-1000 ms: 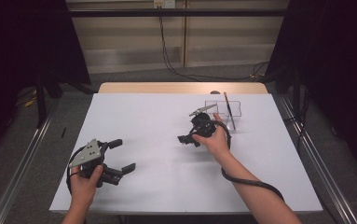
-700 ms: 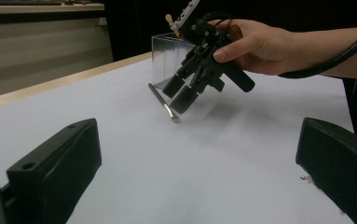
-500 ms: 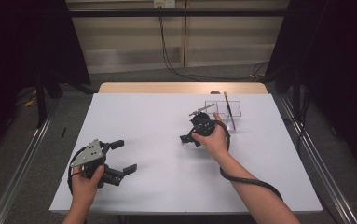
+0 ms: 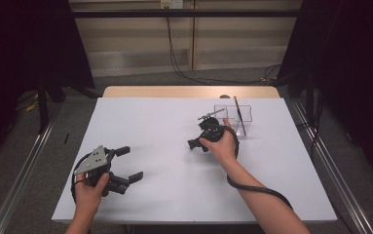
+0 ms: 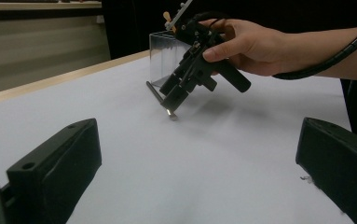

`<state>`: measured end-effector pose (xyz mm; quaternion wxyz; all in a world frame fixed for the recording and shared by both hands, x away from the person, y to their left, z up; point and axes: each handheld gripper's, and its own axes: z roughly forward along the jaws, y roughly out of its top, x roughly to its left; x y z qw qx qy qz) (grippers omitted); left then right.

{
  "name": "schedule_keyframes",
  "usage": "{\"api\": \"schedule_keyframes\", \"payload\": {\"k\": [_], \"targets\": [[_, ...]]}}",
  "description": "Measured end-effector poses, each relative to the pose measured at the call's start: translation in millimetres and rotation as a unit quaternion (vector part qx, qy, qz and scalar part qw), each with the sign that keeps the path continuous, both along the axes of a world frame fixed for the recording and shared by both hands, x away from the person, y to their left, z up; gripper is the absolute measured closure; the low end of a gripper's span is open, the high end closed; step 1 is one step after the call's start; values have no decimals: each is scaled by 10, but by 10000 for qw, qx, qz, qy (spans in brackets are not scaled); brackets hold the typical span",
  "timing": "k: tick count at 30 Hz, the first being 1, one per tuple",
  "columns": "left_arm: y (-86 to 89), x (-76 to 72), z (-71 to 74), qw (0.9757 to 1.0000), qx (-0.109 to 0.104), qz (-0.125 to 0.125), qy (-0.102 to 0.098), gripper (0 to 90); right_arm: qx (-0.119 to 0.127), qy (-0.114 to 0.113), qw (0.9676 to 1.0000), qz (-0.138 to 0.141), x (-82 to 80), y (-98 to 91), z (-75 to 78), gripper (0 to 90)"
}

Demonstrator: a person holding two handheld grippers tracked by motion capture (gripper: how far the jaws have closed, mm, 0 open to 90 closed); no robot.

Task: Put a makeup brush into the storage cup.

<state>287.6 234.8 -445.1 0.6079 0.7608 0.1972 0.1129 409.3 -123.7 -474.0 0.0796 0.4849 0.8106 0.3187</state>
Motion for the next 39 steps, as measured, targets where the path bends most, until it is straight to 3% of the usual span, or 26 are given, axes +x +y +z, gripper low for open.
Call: {"api": "schedule_keyframes", "payload": {"k": [7,11,15,18,20,25,29,39], "targets": [[-6,1,-5,10000,10,-29,-5,0,-139,-6,9999,-73,14,24,-13,182],[-5,3,-7,10000,-9,-36,2,0,-403,-148,9991,23,-9,59,-21,205],[-6,-1,-2,10000,0,-30,0,1,-698,-293,9970,140,-26,60,-15,308],[-6,2,-5,10000,-6,-41,5,1,-723,-290,9968,172,-25,35,-3,375],[-8,3,-8,10000,-14,-39,18,2,-730,-288,9966,247,-22,11,11,470],[-12,2,-11,10000,-20,-45,48,2,-846,-100,9957,376,-13,-31,65,728],[-9,4,-9,10000,-29,-50,43,2,-866,45,9952,453,-12,-49,85,843],[-9,2,-1,10000,-3,-53,31,3,-876,442,9935,569,-72,-154,133,841]]}}
